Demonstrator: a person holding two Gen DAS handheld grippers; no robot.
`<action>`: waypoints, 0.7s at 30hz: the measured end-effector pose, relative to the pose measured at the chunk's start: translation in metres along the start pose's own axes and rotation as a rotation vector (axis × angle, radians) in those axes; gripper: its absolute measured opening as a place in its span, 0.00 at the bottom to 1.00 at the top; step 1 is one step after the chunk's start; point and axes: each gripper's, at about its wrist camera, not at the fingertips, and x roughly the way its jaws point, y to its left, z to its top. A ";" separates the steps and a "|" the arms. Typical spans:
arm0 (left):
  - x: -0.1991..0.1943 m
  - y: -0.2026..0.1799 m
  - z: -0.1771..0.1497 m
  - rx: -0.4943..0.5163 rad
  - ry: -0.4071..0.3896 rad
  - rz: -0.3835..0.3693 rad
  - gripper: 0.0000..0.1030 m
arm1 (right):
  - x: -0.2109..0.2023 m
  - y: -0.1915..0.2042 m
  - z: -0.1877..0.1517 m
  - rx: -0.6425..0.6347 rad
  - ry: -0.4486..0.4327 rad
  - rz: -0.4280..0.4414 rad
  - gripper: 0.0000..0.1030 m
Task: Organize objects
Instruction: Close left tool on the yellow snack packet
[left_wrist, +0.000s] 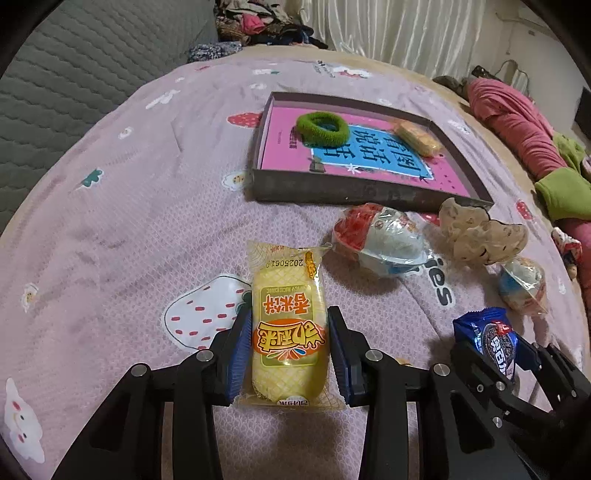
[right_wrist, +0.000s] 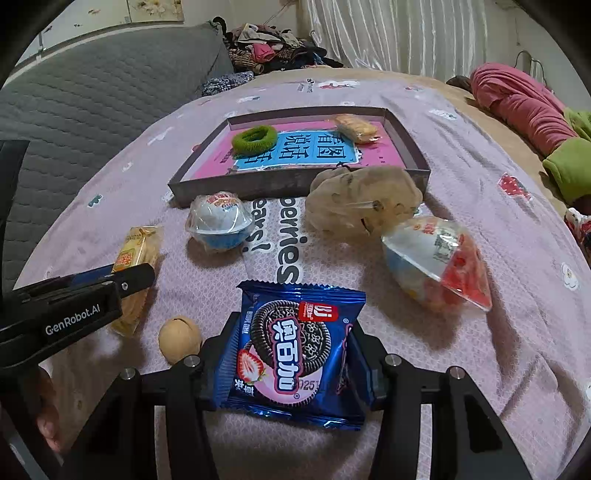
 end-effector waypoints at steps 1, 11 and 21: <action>-0.002 -0.002 0.000 0.006 -0.005 -0.001 0.40 | -0.001 0.001 0.000 -0.002 -0.003 0.002 0.51; -0.019 -0.010 -0.007 0.040 -0.039 0.016 0.40 | -0.014 0.006 -0.002 -0.015 -0.016 0.002 0.51; -0.043 -0.012 -0.015 0.040 -0.070 0.008 0.40 | -0.033 0.008 -0.003 -0.018 -0.041 0.007 0.51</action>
